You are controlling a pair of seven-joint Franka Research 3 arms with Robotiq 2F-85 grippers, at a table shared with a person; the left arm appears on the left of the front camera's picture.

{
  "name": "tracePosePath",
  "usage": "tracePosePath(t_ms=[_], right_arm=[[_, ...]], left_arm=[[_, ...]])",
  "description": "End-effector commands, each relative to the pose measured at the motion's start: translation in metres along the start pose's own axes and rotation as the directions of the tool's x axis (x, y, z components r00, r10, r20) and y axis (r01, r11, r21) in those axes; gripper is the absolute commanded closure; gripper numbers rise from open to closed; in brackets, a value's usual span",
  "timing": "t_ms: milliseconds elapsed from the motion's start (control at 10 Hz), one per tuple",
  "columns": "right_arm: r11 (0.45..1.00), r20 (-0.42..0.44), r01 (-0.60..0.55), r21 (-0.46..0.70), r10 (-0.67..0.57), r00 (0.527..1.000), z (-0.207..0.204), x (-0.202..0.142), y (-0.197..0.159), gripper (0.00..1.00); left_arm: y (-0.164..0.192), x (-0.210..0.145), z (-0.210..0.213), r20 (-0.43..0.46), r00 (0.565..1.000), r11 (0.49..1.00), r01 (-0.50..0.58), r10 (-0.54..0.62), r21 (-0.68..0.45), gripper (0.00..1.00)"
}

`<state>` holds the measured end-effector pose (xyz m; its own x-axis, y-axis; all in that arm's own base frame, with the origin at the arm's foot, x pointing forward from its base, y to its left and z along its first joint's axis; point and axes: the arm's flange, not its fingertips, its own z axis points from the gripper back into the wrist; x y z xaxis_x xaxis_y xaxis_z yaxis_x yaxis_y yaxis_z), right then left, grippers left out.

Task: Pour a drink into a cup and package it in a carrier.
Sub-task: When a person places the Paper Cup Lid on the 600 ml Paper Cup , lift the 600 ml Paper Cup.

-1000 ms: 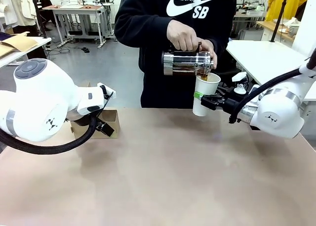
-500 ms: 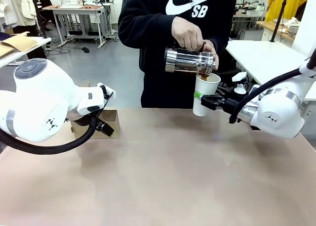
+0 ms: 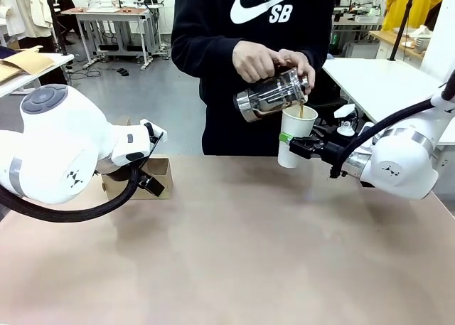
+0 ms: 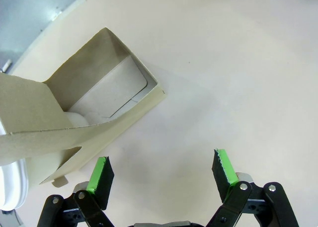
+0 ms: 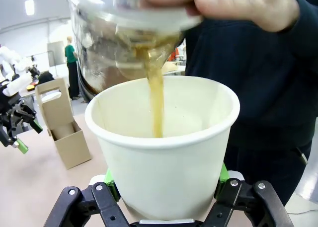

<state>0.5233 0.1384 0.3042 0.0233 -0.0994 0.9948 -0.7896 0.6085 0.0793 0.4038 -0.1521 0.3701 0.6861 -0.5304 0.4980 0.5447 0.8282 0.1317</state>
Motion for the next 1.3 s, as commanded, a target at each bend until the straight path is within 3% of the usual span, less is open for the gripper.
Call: tracePosePath(t_ms=[0, 1200], right_arm=[[1.0, 0.007, -0.005, -0.002, 0.005, 1.0, 0.0003, 0.0043, 0.0039, 0.19], [1.0, 0.007, -0.005, -0.002, 0.005, 1.0, 0.0003, 0.0043, 0.0039, 0.19]], left_arm=[[0.0004, -0.0002, 0.0003, 0.001, 1.0, 1.0, -0.001, 0.001, -0.001, 0.0], [0.0004, -0.0002, 0.0003, 0.001, 1.0, 1.0, -0.001, 0.001, -0.001, 0.0]])
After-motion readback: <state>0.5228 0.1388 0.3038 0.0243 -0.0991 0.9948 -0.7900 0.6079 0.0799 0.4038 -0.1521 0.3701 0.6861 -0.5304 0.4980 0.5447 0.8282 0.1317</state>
